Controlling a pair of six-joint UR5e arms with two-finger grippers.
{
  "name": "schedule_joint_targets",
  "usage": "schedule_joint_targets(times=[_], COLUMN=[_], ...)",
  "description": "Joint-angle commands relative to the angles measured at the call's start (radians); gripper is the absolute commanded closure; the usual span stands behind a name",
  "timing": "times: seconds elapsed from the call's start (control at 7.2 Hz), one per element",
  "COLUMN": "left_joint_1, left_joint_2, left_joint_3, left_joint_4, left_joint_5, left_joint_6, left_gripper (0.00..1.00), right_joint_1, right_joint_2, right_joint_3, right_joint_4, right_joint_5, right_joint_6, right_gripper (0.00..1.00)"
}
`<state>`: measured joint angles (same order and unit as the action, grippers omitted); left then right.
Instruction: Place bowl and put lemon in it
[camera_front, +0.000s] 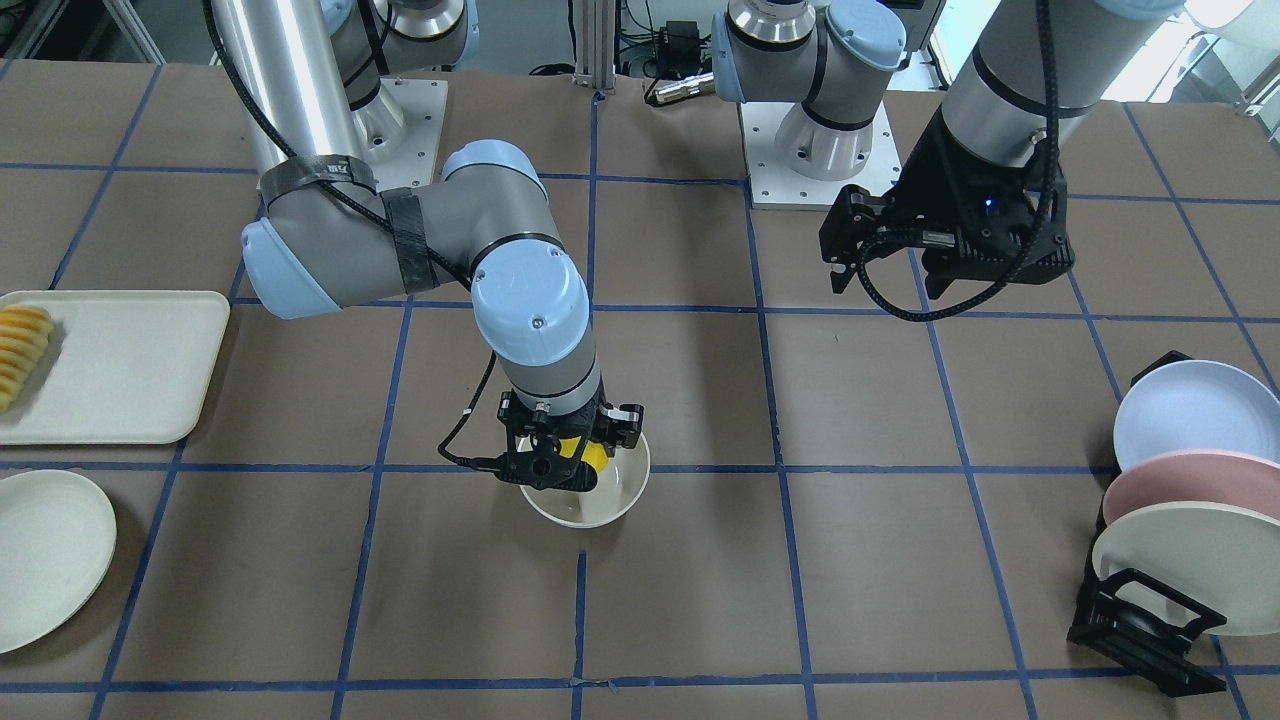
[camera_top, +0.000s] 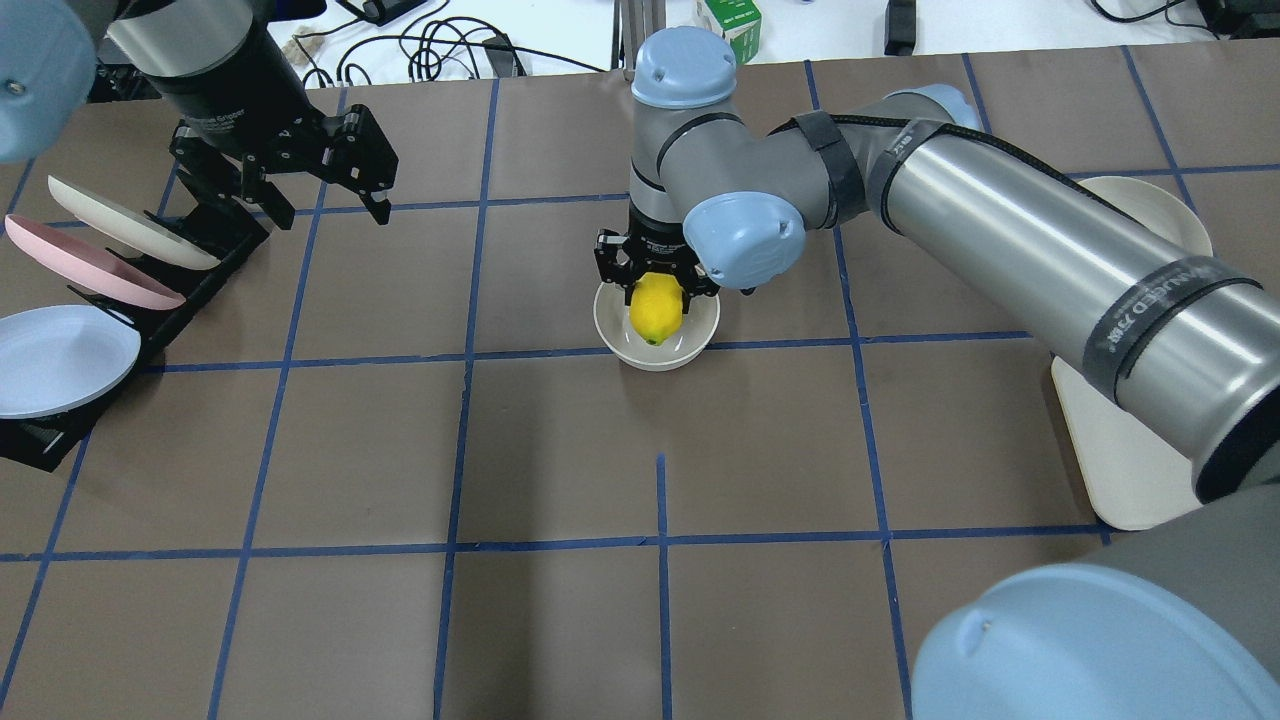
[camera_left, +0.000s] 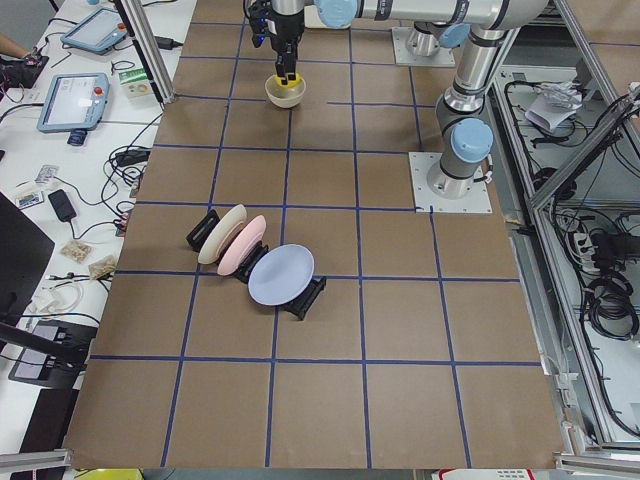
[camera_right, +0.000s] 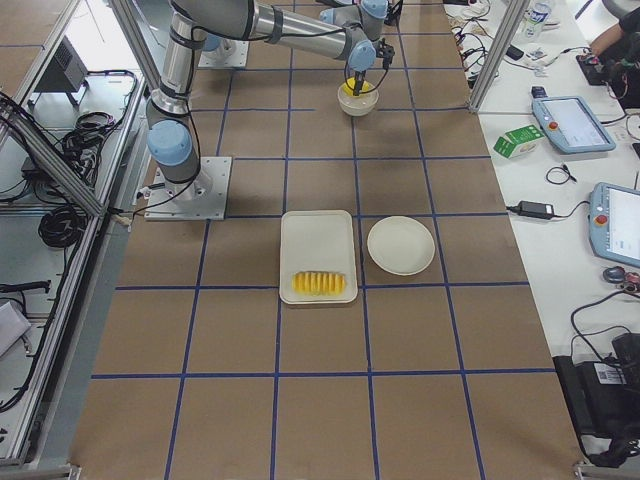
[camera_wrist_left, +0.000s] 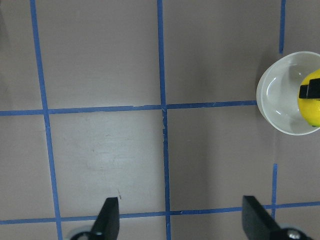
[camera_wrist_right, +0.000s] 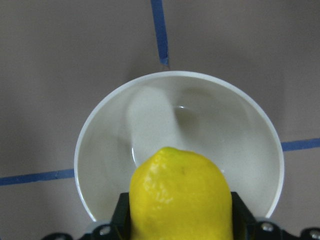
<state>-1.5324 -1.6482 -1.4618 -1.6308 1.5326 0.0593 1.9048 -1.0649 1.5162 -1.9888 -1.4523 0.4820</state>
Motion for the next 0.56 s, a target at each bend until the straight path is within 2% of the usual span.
schedule_joint_targets(times=[0.0, 0.14, 0.28, 0.42], left_joint_1=[0.003, 0.003, 0.005, 0.009], left_joint_2=[-0.001, -0.002, -0.001, 0.001], left_joint_3=[-0.002, -0.003, 0.003, -0.003], left_joint_4=[0.000, 0.000, 0.000, 0.000], left_joint_5=[-0.005, -0.003, -0.003, -0.003], left_joint_6=[-0.001, -0.001, -0.001, 0.004], left_gripper=[0.14, 0.14, 0.13, 0.13], right_joint_1=[0.002, 0.002, 0.002, 0.002], right_joint_2=[0.022, 0.049, 0.052, 0.052], right_joint_3=[0.016, 0.016, 0.021, 0.024], right_joint_4=[-0.013, -0.084, -0.103, -0.105], right_joint_5=[0.009, 0.009, 0.007, -0.005], right_joint_6=[-0.014, -0.007, -0.008, -0.020], right_gripper=[0.95, 0.89, 0.79, 0.38])
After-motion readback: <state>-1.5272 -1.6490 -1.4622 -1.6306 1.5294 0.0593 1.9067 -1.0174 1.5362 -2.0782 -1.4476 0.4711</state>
